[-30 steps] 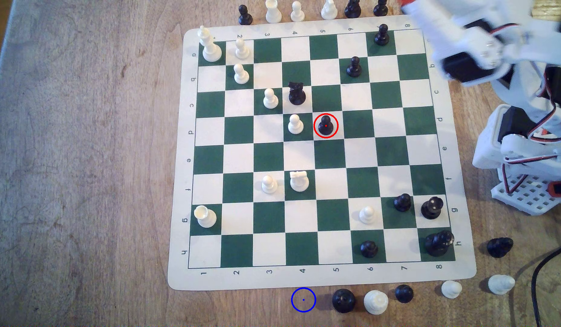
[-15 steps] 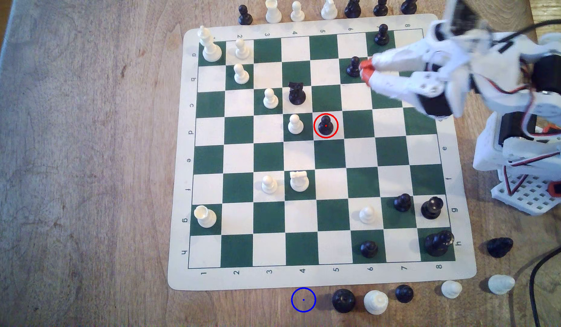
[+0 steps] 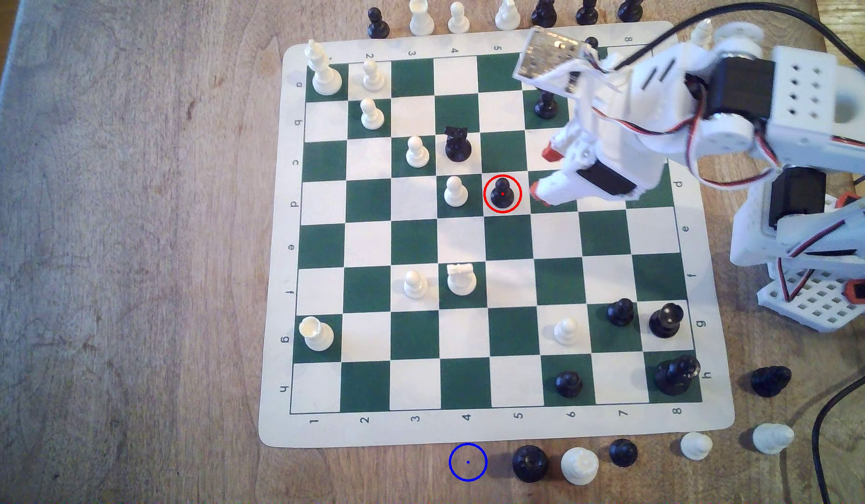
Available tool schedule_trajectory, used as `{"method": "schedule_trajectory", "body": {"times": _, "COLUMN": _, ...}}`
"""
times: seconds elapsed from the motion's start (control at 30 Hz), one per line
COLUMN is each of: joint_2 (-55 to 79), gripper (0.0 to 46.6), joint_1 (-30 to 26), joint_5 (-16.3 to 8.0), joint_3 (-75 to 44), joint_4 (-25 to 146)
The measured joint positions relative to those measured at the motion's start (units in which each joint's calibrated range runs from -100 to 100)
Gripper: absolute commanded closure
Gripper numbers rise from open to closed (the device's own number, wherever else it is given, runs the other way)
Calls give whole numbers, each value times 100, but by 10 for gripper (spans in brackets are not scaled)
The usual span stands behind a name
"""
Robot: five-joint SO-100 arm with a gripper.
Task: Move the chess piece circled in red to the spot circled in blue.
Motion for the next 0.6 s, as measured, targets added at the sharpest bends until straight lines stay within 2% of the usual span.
{"method": "schedule_trajectory", "body": {"times": 0.2, "joint_2": 721, "gripper": 270, "joint_1": 22, "joint_5": 137, "joint_3": -280, "joint_4": 0}}
{"method": "schedule_trajectory", "body": {"times": 0.6, "joint_2": 1986, "gripper": 283, "joint_1": 103, "joint_5": 366, "joint_3": -886, "joint_4": 0}}
